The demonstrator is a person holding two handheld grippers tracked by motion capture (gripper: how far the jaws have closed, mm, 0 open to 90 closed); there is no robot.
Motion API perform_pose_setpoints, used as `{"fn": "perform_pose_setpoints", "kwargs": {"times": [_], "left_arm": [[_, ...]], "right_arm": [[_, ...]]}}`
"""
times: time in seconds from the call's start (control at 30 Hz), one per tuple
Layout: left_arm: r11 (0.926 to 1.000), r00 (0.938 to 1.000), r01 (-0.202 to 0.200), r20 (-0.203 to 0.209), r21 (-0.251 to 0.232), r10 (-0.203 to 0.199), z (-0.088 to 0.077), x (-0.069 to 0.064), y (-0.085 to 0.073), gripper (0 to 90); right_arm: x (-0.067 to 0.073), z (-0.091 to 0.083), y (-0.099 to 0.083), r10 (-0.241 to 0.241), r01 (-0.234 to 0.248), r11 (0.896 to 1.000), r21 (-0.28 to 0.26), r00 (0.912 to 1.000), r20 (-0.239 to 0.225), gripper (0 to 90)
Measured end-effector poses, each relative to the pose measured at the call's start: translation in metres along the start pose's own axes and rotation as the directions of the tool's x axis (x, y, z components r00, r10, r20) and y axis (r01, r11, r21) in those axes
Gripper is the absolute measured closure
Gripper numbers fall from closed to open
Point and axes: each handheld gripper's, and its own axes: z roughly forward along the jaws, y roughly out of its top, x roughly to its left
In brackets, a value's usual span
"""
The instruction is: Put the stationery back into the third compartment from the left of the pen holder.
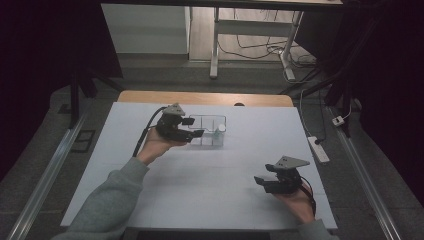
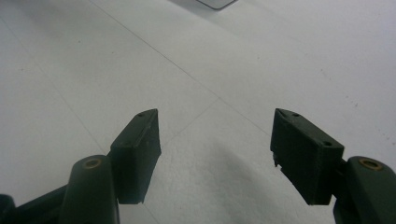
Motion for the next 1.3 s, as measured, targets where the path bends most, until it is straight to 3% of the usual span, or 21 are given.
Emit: {"fn": "perform_pose_setpoints", "kwargs": {"times": [0.1,0.23,0.6,0.9,1.03,1.3], "left_arm": [[0.9996,0.9993,-0.017,-0.032,0.02,0.018,-0.012,-0.004,-0.016,35.1],[0.9999,0.9997,-0.003,-0.023,0.016,0.003,-0.025,-0.007,-0.036,35.7],[0.9997,0.9967,0.014,-0.08,0.022,-0.012,-0.064,-0.028,-0.09,36.0],[0.997,0.9902,0.077,-0.118,0.01,-0.075,-0.085,-0.03,-0.134,35.9],[0.9962,0.9884,0.086,-0.126,0.01,-0.084,-0.089,-0.028,-0.142,35.9],[0.9971,0.9874,0.075,-0.141,0.013,-0.073,-0.089,-0.027,-0.145,35.9]], "right_arm": [[0.0,-0.002,-0.001,-0.005,0.005,1.0,0.001,1.0,0.002,32.8],[-0.001,-0.003,-0.004,0.005,-0.005,1.0,0.001,1.0,0.007,32.5],[-0.005,-0.002,-0.005,0.011,-0.011,1.0,-0.015,0.9999,0.012,31.6],[-0.006,-0.004,-0.004,0.012,-0.012,1.0,-0.029,0.9998,0.015,30.8],[-0.007,-0.004,-0.004,0.012,-0.011,0.999,-0.035,0.9997,0.019,30.7],[-0.007,-0.005,-0.004,0.008,-0.007,0.999,-0.033,0.9997,0.022,30.5]]}}
